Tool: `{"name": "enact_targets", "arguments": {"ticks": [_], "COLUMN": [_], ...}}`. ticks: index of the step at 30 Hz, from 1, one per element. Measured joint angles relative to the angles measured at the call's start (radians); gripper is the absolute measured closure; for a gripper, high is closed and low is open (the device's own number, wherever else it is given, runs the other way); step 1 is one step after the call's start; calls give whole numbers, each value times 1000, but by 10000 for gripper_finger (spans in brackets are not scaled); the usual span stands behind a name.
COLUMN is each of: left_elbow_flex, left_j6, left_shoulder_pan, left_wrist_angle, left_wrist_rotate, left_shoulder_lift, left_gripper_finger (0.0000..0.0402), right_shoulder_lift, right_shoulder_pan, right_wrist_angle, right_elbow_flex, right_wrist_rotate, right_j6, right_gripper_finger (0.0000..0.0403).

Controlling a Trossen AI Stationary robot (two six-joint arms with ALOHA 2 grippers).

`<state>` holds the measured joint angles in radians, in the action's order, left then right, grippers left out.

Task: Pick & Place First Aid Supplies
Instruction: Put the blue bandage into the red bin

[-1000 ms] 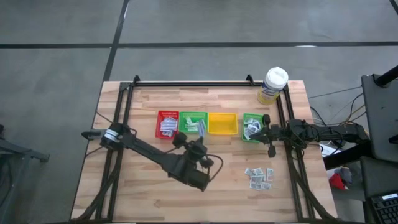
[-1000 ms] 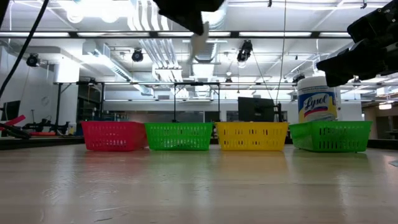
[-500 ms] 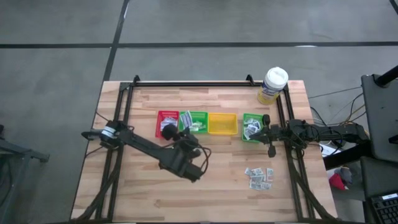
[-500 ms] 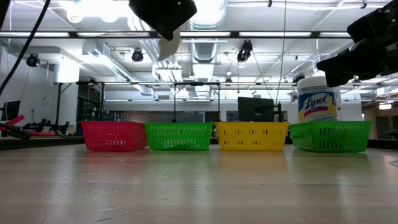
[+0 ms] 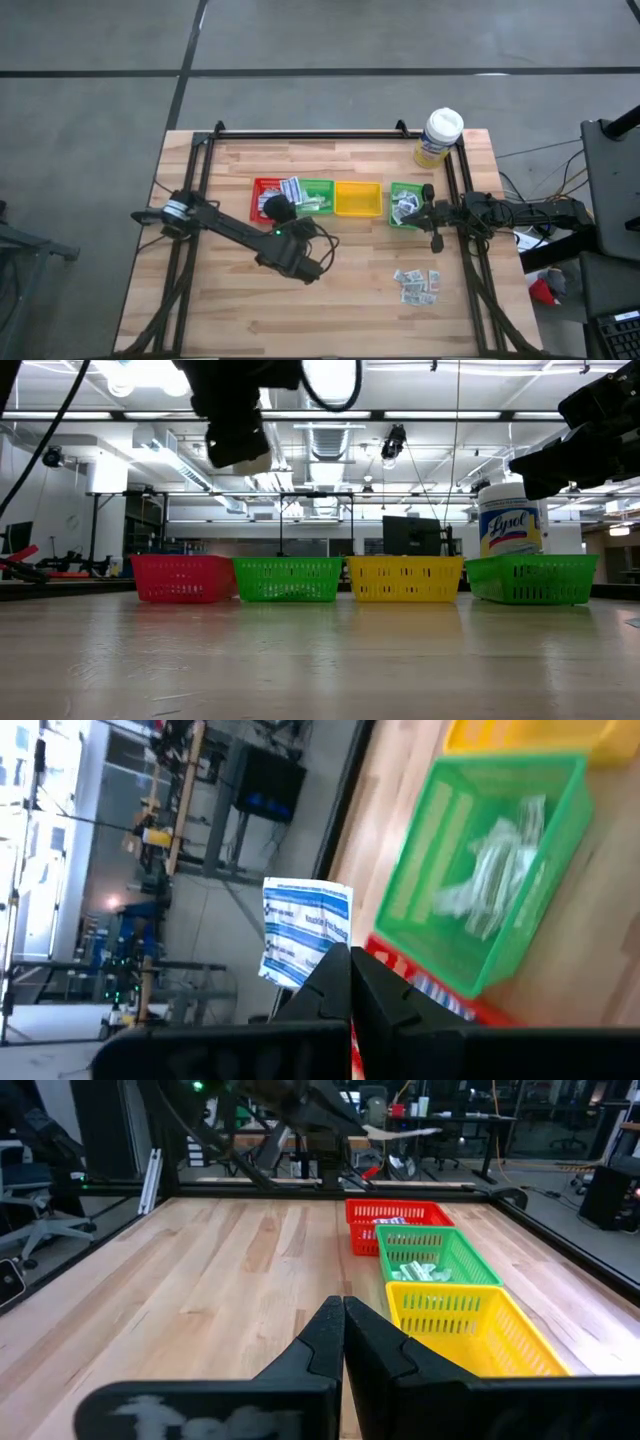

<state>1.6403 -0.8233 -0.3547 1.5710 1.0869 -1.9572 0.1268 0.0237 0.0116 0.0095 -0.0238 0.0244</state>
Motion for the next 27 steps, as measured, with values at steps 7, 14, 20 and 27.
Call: {"name": "enact_targets", "arguments": {"ticks": [7,14,20,27], "left_elbow_flex": [-121,-278,-376,-425], "left_j6": [-51,-144,-186,-209], "left_shoulder_pan": [32,59,96,172], "left_wrist_angle": [-1,-7,-36,-141], "left_wrist_rotate": [-64,-91,-156,-251], "left_shoulder_lift": [83,244,372,428], "left_gripper_finger": [402,402,402,401], "right_shoulder_lift": [0,1,0,0], "right_shoulder_pan": [0,0,0,0], "right_wrist_angle": [0,0,0,0], "right_elbow_flex": [0,0,0,0], "right_wrist_rotate": [0,0,0,0], "right_j6": [1,0,0,1], "right_gripper_finger": [394,394,394,394]}}
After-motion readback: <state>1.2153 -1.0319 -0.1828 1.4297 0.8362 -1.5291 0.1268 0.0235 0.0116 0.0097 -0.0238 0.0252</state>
